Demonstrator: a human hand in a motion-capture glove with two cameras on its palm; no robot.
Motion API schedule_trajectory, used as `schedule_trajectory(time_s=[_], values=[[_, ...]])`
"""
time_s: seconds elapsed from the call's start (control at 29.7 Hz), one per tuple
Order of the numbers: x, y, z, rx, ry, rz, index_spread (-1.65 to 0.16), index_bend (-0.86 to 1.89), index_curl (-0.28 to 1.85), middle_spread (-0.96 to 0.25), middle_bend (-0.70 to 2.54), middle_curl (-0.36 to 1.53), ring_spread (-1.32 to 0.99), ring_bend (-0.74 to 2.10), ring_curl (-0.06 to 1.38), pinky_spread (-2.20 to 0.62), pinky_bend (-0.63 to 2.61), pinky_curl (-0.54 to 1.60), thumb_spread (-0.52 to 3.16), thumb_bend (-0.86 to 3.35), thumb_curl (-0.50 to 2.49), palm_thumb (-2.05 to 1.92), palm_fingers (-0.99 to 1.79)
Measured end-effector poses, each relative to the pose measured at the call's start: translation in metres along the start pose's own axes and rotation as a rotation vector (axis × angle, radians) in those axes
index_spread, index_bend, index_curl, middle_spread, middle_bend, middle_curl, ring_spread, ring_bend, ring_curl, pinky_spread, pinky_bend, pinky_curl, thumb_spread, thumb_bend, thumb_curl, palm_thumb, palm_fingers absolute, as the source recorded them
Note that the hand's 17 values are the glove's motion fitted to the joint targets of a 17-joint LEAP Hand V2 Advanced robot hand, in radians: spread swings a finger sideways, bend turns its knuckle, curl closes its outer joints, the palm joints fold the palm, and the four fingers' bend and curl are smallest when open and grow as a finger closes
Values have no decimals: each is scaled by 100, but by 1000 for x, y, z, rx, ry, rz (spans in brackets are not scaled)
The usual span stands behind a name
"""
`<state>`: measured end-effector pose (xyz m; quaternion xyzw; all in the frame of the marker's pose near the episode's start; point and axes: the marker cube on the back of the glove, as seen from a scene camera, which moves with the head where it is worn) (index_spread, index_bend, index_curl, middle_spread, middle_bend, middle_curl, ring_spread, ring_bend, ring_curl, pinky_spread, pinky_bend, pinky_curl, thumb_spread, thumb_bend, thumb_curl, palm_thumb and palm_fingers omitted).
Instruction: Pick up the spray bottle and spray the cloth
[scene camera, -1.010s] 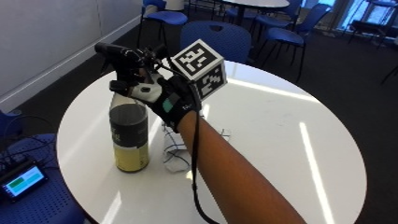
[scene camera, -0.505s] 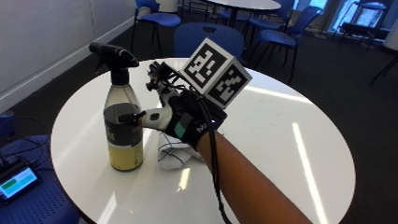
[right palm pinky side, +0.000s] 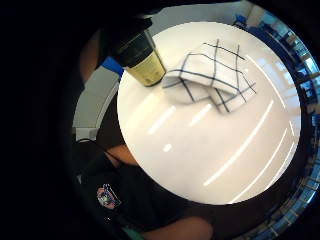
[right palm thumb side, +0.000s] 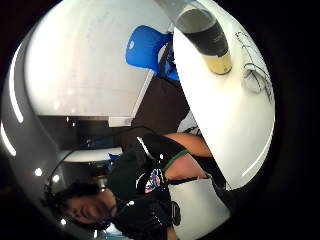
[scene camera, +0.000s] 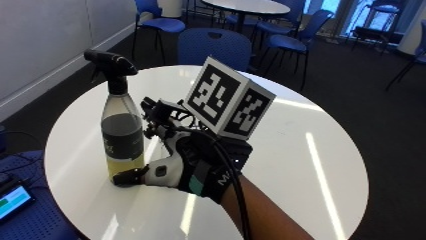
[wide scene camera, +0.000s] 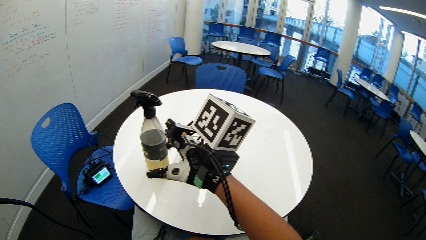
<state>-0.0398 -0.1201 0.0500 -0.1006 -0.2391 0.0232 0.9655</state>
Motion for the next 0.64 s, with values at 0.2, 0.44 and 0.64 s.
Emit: schedule_trajectory(time_s=[0.2, 0.44, 0.64], values=[[-12, 19, 6, -22, 47, -28, -41, 15, 16, 7, 33, 35, 6, 38, 29, 26, 53, 36, 94, -3, 34, 40, 4], [-15, 39, 19, -67, 47, -42, -42, 17, 18, 7, 31, 34, 7, 35, 28, 26, 50, 35, 95, -3, 33, 41, 8], [-14, 52, 28, -103, 71, -50, -42, 18, 21, 7, 29, 33, 7, 32, 27, 26, 46, 34, 96, -3, 33, 42, 12]])
